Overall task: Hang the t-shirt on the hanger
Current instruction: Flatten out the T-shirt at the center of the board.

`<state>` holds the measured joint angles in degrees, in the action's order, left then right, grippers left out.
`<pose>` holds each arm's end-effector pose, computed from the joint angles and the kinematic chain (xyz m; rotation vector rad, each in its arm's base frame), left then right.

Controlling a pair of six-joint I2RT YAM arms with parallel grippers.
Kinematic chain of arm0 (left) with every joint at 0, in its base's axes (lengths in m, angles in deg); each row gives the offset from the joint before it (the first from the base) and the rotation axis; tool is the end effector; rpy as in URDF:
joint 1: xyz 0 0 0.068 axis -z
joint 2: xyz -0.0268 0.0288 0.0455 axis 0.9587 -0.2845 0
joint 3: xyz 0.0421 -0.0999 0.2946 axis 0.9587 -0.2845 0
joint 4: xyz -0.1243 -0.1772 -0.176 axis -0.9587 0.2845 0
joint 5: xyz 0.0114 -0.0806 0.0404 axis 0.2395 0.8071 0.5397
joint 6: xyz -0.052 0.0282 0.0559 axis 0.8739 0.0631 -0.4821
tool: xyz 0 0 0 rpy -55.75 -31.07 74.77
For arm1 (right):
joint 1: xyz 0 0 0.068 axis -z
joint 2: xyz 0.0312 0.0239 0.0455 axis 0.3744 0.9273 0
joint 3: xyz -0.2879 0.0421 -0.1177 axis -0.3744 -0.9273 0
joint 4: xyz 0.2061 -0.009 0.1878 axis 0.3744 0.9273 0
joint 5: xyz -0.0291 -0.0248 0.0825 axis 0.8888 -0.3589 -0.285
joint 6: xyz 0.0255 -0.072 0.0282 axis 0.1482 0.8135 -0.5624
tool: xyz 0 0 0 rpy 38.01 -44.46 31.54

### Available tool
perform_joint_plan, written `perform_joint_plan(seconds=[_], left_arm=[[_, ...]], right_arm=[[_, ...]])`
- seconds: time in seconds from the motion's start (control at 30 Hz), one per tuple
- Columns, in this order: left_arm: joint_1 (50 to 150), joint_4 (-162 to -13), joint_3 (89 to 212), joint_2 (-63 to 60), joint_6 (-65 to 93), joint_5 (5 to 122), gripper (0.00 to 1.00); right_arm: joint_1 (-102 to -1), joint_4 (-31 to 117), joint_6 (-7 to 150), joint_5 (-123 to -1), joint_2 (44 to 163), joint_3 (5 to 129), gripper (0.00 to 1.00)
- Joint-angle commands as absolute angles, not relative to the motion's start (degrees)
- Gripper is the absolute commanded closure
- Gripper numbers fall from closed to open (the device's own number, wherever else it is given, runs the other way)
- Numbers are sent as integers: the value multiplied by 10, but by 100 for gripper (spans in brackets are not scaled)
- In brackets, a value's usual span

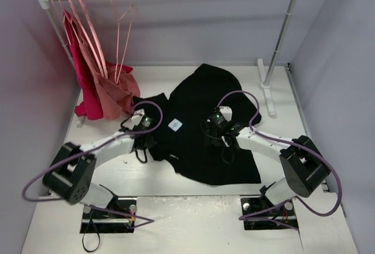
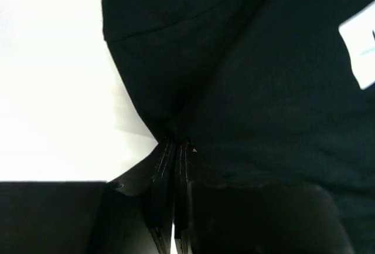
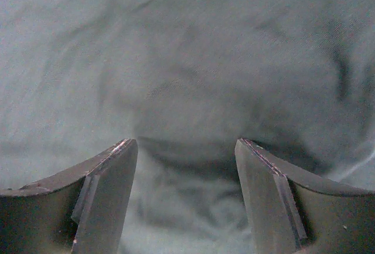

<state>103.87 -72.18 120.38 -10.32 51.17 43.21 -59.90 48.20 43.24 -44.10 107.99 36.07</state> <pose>0.2729 -0.1433 0.1686 -0.4951 2.4810 -0.3074 0.2701 0.1948 0.1877 0.0182 2.4065 0.3973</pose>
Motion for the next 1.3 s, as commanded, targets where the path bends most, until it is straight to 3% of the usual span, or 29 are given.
perform_joint_plan(seconds=[0.0, 0.1, 0.23, 0.3, 0.37, 0.4, 0.43, 0.7, 0.77, 0.83, 0.9, 0.97, 1.0, 1.1, 1.27], left_arm=[[1064, -676, 1147, -10, 577, 418, 100], [1101, -648, 1117, 52, 586, 401, 98], [1116, -613, 1130, 80, 571, 393, 68], [1114, -605, 1137, 82, 553, 382, 62], [1112, -604, 1152, 78, 537, 370, 58], [1110, -604, 1159, 74, 522, 367, 58], [1105, -605, 1175, 66, 514, 369, 58], [1103, -613, 1248, 46, 439, 376, 58], [1103, -611, 1262, 50, 423, 377, 58], [1103, -602, 1272, 57, 403, 377, 58], [1103, -595, 1287, 65, 380, 378, 58], [1103, -575, 1298, 68, 369, 372, 57], [1102, -568, 1308, 69, 361, 364, 49], [1096, -536, 1331, 65, 359, 361, 46], [1095, -517, 1380, 62, 329, 364, 42]], right_arm=[[-593, 472, 412, -432, 1101, 377, 31], [-586, 471, 413, -432, 1129, 385, 31], [-573, 472, 418, -437, 1165, 401, 35], [-568, 465, 421, -437, 1172, 406, 42], [-561, 460, 435, -427, 1180, 414, 72], [-557, 463, 442, -421, 1182, 422, 93], [-557, 466, 451, -413, 1182, 431, 100], [-555, 481, 610, -248, 1114, 569, 100], [-550, 476, 634, -229, 1115, 585, 95], [-530, 507, 630, -232, 1128, 616, 74], [-534, 518, 625, -238, 1113, 623, 44], [-542, 504, 627, -258, 1086, 612, 35], [-546, 482, 635, -280, 1053, 607, 29], [-556, 460, 647, -301, 1008, 602, 21], [-566, 462, 665, -320, 978, 601, 16]])
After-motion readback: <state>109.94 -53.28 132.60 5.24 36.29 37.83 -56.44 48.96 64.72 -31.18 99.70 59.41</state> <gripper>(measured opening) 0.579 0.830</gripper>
